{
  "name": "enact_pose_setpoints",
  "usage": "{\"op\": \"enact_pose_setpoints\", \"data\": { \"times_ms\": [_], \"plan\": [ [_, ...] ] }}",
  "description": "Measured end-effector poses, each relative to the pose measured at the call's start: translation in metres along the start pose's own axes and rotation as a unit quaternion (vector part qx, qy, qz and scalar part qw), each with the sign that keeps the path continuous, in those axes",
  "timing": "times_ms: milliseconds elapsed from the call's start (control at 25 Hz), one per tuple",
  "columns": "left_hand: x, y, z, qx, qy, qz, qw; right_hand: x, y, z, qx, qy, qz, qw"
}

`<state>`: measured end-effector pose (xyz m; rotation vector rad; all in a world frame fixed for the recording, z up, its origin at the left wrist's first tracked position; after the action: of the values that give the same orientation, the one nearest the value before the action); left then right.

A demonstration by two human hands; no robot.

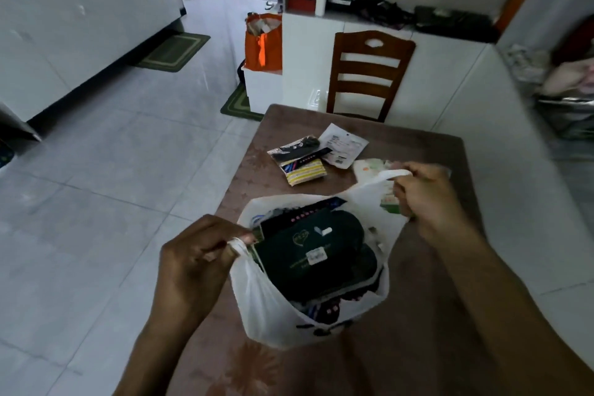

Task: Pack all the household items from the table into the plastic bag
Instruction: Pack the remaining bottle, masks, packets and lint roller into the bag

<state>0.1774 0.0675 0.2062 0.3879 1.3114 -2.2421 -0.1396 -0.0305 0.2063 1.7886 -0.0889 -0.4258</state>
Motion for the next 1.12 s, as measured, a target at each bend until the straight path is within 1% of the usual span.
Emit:
{"op": "enact_pose_setpoints", "data": {
  "times_ms": [120, 200, 240, 320, 440, 520, 600, 680, 720, 760, 800, 840, 880, 920, 960, 1040, 1120],
  "plan": [
    [0.034, 0.002, 0.021, 0.007, -0.003, -0.053, 0.999, -0.053, -0.012, -0.016, -0.029, -0.089, -0.034, 0.995],
    [0.070, -0.005, 0.029, 0.013, 0.037, -0.070, 0.997, -0.088, -0.021, -0.022, -0.036, -0.123, -0.085, 0.988],
    [0.088, -0.010, 0.031, 0.031, 0.071, -0.066, 0.995, -0.103, -0.026, -0.021, -0.025, -0.113, -0.132, 0.984],
    [0.110, -0.018, 0.032, 0.054, 0.120, -0.067, 0.989, -0.122, -0.033, -0.017, 0.018, -0.041, -0.221, 0.974],
    [0.114, -0.022, 0.030, 0.040, 0.180, -0.109, 0.977, -0.130, -0.029, -0.006, 0.031, 0.041, -0.290, 0.956],
    [0.110, -0.023, 0.027, 0.052, 0.218, -0.091, 0.970, -0.122, -0.022, 0.000, 0.029, 0.093, -0.336, 0.937],
    [0.106, -0.021, 0.027, 0.048, 0.253, -0.069, 0.964, -0.115, -0.018, 0.007, 0.031, 0.127, -0.403, 0.906],
    [0.103, -0.017, 0.027, 0.020, 0.291, -0.106, 0.951, -0.113, -0.013, 0.013, 0.024, 0.117, -0.486, 0.866],
    [0.104, -0.013, 0.028, -0.004, 0.296, -0.149, 0.943, -0.112, -0.010, 0.019, 0.006, 0.093, -0.522, 0.848],
    [0.108, -0.010, 0.033, -0.042, 0.284, -0.188, 0.939, -0.111, -0.006, 0.026, -0.028, 0.058, -0.546, 0.835],
    [0.116, -0.005, 0.042, -0.092, 0.252, -0.206, 0.941, -0.105, -0.001, 0.036, -0.070, 0.032, -0.547, 0.834],
    [0.127, 0.002, 0.055, -0.144, 0.206, -0.191, 0.949, -0.096, 0.002, 0.048, -0.105, 0.032, -0.519, 0.847],
    [0.141, 0.013, 0.070, -0.188, 0.165, -0.149, 0.957, -0.083, 0.004, 0.063, -0.124, 0.062, -0.474, 0.869],
    [0.157, 0.027, 0.084, -0.221, 0.140, -0.089, 0.961, -0.068, 0.003, 0.079, -0.127, 0.112, -0.426, 0.889],
    [0.174, 0.041, 0.097, -0.248, 0.140, -0.029, 0.958, -0.053, 0.000, 0.095, -0.122, 0.162, -0.398, 0.895],
    [0.206, 0.071, 0.114, -0.282, 0.163, 0.044, 0.945, -0.031, -0.014, 0.123, -0.112, 0.236, -0.387, 0.884],
    [0.233, 0.107, 0.127, -0.305, 0.179, 0.101, 0.930, -0.014, -0.033, 0.147, -0.121, 0.279, -0.404, 0.863]
  ]
}}
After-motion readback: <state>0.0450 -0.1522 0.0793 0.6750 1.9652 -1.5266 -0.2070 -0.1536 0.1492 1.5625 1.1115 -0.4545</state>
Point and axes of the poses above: each hand's wrist, its own z-axis towards the middle knuckle, its own x-axis out of the palm, y = z × x, the point moved 4 cm from there along z, towards the middle knuckle, and after that the axes turned 1 degree about -x, right-handed, at the moved point
